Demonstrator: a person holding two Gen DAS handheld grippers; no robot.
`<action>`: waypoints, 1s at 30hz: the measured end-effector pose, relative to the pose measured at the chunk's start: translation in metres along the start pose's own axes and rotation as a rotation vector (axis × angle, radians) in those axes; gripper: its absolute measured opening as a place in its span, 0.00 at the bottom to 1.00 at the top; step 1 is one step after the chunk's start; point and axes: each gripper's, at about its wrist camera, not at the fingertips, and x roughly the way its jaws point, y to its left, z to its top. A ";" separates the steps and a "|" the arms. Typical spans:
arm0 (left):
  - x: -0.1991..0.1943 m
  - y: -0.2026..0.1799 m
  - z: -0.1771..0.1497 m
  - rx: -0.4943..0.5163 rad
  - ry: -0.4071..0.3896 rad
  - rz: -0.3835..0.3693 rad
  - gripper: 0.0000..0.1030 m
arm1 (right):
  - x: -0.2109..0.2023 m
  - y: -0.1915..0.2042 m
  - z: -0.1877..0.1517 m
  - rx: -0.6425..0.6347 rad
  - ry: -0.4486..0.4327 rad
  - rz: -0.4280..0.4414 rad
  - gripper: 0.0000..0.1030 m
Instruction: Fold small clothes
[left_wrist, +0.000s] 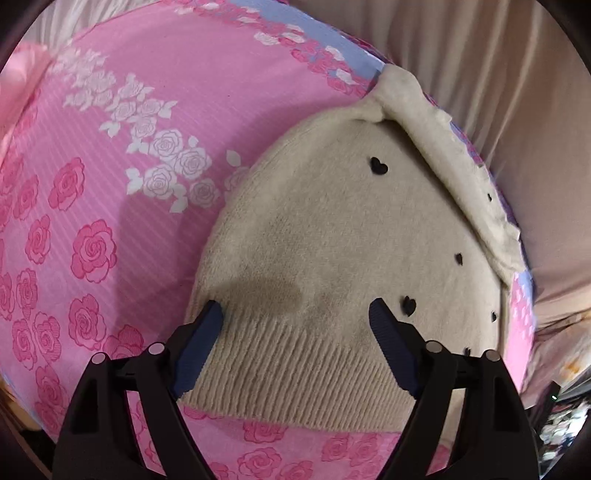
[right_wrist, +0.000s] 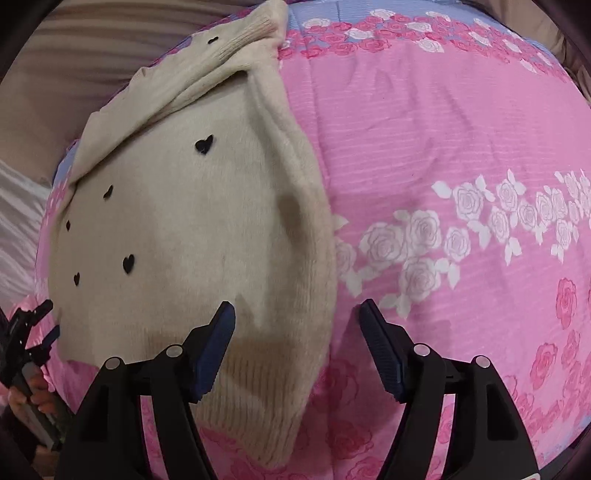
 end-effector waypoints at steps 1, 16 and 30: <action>0.001 -0.003 0.000 0.009 0.005 0.007 0.59 | 0.001 0.008 -0.002 -0.026 -0.003 -0.010 0.63; -0.032 -0.030 -0.054 0.145 0.238 -0.107 0.03 | -0.084 -0.051 -0.030 -0.093 0.013 -0.033 0.05; -0.007 -0.122 0.129 0.239 0.015 -0.141 0.62 | -0.056 0.014 0.168 -0.142 -0.230 -0.030 0.62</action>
